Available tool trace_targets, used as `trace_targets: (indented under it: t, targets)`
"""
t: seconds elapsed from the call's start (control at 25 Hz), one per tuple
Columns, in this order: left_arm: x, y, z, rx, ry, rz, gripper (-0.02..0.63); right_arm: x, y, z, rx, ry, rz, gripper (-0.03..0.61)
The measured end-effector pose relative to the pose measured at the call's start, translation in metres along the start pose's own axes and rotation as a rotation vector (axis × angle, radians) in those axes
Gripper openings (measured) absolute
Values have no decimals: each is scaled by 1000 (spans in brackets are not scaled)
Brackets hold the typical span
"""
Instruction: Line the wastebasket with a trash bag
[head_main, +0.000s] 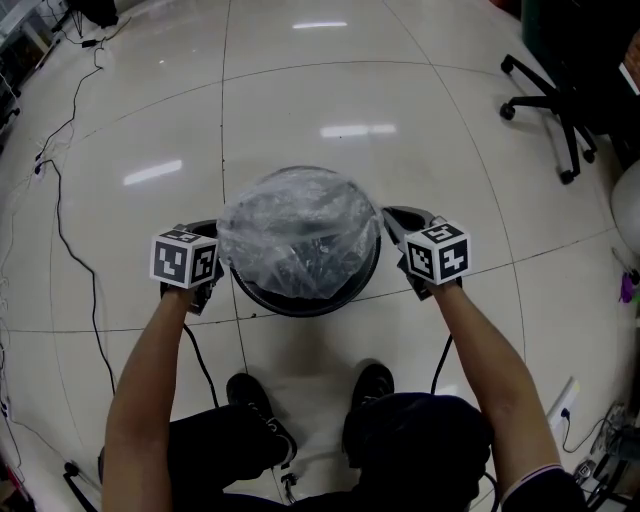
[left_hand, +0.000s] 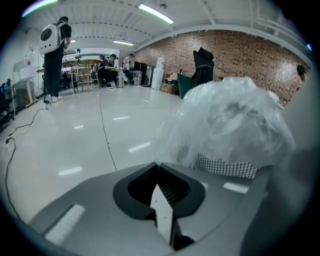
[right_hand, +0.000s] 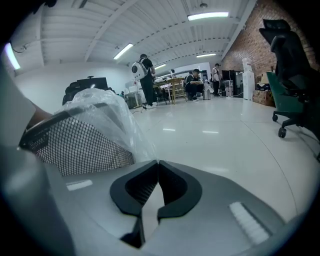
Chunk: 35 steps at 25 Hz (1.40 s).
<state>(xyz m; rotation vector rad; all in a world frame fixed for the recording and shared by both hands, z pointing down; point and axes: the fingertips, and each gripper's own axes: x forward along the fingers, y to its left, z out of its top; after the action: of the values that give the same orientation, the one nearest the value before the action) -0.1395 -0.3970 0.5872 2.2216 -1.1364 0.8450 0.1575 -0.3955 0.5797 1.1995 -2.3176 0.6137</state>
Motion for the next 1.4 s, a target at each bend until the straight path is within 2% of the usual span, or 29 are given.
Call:
trace_targets:
  t: [0.24, 0.76, 1.0, 1.24, 1.4]
  targets:
    - [-7, 9, -8, -48, -15, 28, 11, -4, -5, -5, 17, -4, -19, 2]
    - [-25, 3, -1, -18, -33, 31, 27, -18, -2, 1, 25, -26, -33, 6]
    - [-42, -3, 0, -1, -36, 35, 65, -34, 6, 6, 27, -35, -18, 65]
    - [-56, -8, -8, 11, -36, 43, 77, -49, 7, -1, 24, -32, -30, 78]
    - [-73, -10, -10, 1, -52, 58, 83, -58, 10, 8, 17, -48, -35, 78]
